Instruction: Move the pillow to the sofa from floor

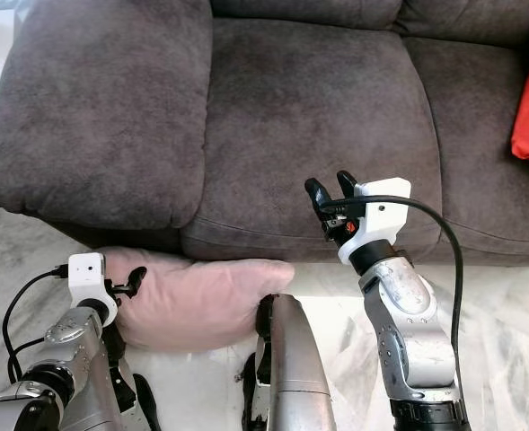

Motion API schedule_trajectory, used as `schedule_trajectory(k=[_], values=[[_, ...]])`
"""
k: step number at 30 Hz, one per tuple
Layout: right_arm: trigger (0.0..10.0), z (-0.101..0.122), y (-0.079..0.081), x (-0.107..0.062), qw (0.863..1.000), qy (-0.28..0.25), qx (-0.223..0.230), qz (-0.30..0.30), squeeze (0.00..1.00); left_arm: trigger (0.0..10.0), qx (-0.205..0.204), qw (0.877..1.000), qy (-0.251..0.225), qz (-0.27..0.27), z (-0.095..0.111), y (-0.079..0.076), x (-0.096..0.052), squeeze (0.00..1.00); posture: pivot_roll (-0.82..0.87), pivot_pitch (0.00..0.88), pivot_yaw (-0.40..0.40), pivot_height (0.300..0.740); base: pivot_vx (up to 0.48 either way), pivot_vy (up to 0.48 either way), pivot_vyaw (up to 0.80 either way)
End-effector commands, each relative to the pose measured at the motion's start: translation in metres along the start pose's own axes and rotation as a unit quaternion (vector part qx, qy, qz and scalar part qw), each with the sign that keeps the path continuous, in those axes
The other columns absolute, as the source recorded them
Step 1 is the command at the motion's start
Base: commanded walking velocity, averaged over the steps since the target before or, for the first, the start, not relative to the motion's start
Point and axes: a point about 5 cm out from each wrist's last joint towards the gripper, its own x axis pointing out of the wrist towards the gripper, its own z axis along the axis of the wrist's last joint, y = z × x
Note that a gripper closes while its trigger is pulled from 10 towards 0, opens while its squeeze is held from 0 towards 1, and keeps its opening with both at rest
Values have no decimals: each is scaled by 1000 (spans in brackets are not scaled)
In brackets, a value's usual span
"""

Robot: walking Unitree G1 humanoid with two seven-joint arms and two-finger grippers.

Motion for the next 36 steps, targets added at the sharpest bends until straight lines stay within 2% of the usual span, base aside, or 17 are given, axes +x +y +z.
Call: schedule_trajectory(k=[1, 5, 6, 7, 8, 31, 36], values=[[10000, -1, -1, -7, 1000, 6, 0, -1, 0, 10000, 16, 998, 55, 8, -25, 1, -8, 0, -229, 448, -205, 539, 0, 0, 0], [10000, 1, 0, -9, 1000, 7, 1, 3, 0, 10000, 22, 998, 61, 22, -27, 2, -8, 0, -234, 447, -208, 539, 0, 0, 0], [10000, 1, 0, -9, 1000, 7, 1, 3, 0, 7725, 22, 997, 62, 27, -27, 3, -8, 0, -234, 447, -208, 539, 0, 0, 0], [10000, 1, 0, -9, 1000, 8, 1, 3, 0, 7725, 22, 997, 63, 31, -27, 4, -8, 0, -234, 447, -208, 539, 0, 0, 0], [10000, 1, 0, -9, 1000, 8, 1, 3, 0, 0, 19, 997, 62, 36, -27, 4, -9, 0, -233, 448, -211, 539, 0, 0, 0], [10000, 1, -2, -11, 1000, 12, 3, 0, 0, 0, 24, 996, 70, 40, -32, 4, -11, 0, -233, 444, -207, 539, 0, 0, 0], [10000, -2, -1, -12, 1000, 16, 7, 0, 0, 0, 32, 996, 76, 30, -40, 3, -15, 0, -228, 440, -205, 539, 0, 0, 0]])
